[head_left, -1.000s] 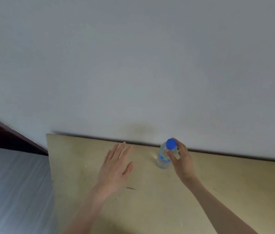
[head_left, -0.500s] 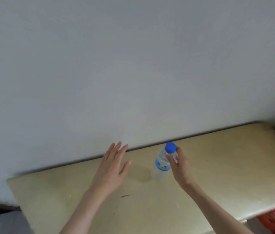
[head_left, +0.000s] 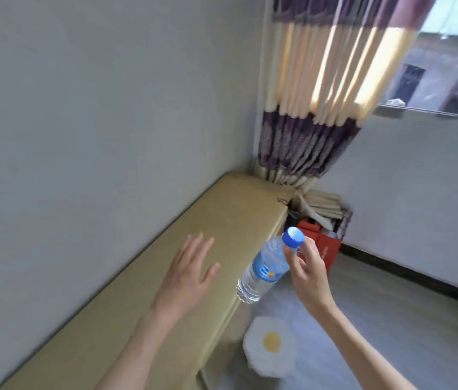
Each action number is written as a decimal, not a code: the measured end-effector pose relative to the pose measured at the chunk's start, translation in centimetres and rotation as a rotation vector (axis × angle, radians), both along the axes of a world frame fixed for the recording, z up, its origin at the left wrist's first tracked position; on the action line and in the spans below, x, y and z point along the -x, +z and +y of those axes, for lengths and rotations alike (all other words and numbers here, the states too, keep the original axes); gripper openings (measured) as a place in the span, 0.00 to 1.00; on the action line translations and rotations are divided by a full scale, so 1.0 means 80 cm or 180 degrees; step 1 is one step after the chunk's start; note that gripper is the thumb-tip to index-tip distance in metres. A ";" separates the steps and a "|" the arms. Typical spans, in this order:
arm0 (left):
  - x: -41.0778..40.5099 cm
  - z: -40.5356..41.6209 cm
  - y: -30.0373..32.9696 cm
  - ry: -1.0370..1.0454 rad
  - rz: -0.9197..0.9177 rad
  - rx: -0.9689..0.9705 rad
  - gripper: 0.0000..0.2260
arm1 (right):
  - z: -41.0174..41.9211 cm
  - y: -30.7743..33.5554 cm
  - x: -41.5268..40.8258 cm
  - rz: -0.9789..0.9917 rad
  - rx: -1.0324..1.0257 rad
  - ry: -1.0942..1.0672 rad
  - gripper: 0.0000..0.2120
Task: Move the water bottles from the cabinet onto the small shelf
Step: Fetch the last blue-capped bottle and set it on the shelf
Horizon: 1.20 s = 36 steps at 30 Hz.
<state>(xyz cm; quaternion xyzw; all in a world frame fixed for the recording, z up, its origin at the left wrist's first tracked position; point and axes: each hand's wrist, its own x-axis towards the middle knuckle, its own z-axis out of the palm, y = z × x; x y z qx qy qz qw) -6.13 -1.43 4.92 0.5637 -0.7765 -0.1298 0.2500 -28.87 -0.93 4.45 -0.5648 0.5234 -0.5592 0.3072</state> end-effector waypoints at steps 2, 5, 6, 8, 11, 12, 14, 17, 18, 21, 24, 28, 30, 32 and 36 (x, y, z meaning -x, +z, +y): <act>0.075 0.004 0.008 -0.0397 0.0026 0.0059 0.34 | 0.042 0.020 0.070 -0.0143 0.0107 -0.0349 0.05; 0.204 0.030 0.016 -0.0963 0.0249 0.0162 0.31 | 0.119 0.043 0.177 -0.0268 0.0282 -0.0934 0.11; 0.248 0.045 0.018 -0.1140 0.0311 0.0207 0.30 | 0.148 0.047 0.214 -0.0235 0.0298 -0.1141 0.13; 0.336 0.078 0.020 -0.1531 0.0372 0.0304 0.29 | 0.208 0.052 0.288 -0.0110 0.0300 -0.1550 0.16; 0.464 0.134 0.019 -0.2091 0.0424 0.0328 0.28 | 0.303 0.054 0.394 0.0073 0.0213 -0.2190 0.16; 0.505 0.152 0.019 -0.2259 0.0439 0.0320 0.27 | 0.336 0.056 0.427 0.0116 0.0191 -0.2401 0.16; 0.583 0.192 0.021 -0.2637 0.0432 0.0347 0.26 | 0.403 0.057 0.486 0.0195 0.0164 -0.2870 0.17; 0.696 0.252 0.026 -0.3234 0.0424 0.0388 0.26 | 0.502 0.060 0.560 0.0190 0.0096 -0.3674 0.16; 0.734 0.272 0.027 -0.3431 0.0421 0.0411 0.27 | 0.534 0.059 0.583 0.0181 0.0064 -0.3946 0.16; 0.843 0.335 0.026 -0.4015 0.0429 0.0439 0.28 | 0.623 0.052 0.641 0.0248 -0.0027 -0.4752 0.16; 0.948 0.403 0.013 -0.4541 0.0485 0.0367 0.27 | 0.705 0.039 0.696 0.0212 -0.0094 -0.5466 0.17; 1.087 0.489 -0.004 -0.5160 0.0488 0.0276 0.26 | 0.802 0.026 0.771 0.0233 -0.0196 -0.6276 0.16; 1.157 0.532 -0.003 -0.5487 0.0449 0.0294 0.25 | 0.844 0.025 0.809 0.0205 -0.0310 -0.6634 0.15; 1.219 0.575 0.001 -0.5770 0.0473 0.0300 0.25 | 0.880 0.025 0.842 0.0172 -0.0483 -0.6910 0.16; 1.329 0.666 0.010 -0.6221 0.0535 0.0313 0.24 | 0.948 0.024 0.907 0.0121 -0.0654 -0.7386 0.16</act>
